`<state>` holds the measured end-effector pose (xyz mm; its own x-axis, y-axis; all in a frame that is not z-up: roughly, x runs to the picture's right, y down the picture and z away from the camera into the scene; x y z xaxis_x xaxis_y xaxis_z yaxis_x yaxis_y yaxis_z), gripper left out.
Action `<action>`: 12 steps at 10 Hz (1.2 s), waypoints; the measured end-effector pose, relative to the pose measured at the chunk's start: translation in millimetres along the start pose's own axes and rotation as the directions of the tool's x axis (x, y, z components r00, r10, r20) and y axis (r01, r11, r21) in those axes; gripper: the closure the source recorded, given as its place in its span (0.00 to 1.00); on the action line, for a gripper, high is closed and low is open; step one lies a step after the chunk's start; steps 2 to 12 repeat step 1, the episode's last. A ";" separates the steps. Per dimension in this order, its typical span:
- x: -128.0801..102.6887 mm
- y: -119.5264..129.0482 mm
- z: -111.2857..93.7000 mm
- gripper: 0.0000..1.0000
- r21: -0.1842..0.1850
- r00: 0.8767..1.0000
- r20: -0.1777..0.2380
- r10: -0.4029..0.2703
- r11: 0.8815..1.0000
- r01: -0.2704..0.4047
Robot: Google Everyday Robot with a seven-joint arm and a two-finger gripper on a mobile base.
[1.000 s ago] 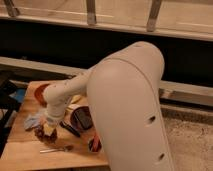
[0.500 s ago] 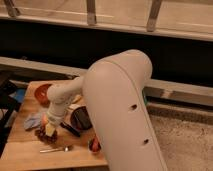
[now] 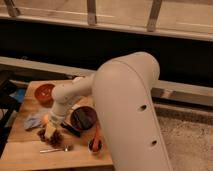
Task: Place grapes in table surface
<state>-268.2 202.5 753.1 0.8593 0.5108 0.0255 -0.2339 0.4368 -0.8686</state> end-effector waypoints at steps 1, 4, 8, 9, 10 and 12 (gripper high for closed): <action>2.2 -2.3 -1.3 0.20 0.003 1.000 0.000 0.005 1.000 -0.005; 2.2 -2.3 -1.3 0.20 0.003 1.000 0.000 0.005 1.000 -0.005; 2.2 -2.3 -1.3 0.20 0.003 1.000 0.000 0.005 1.000 -0.005; 2.2 -2.3 -1.3 0.20 0.003 1.000 0.000 0.005 1.000 -0.005; 2.2 -2.3 -1.3 0.20 0.003 1.000 0.000 0.005 1.000 -0.005; 2.2 -2.3 -1.3 0.20 0.003 1.000 0.000 0.005 1.000 -0.005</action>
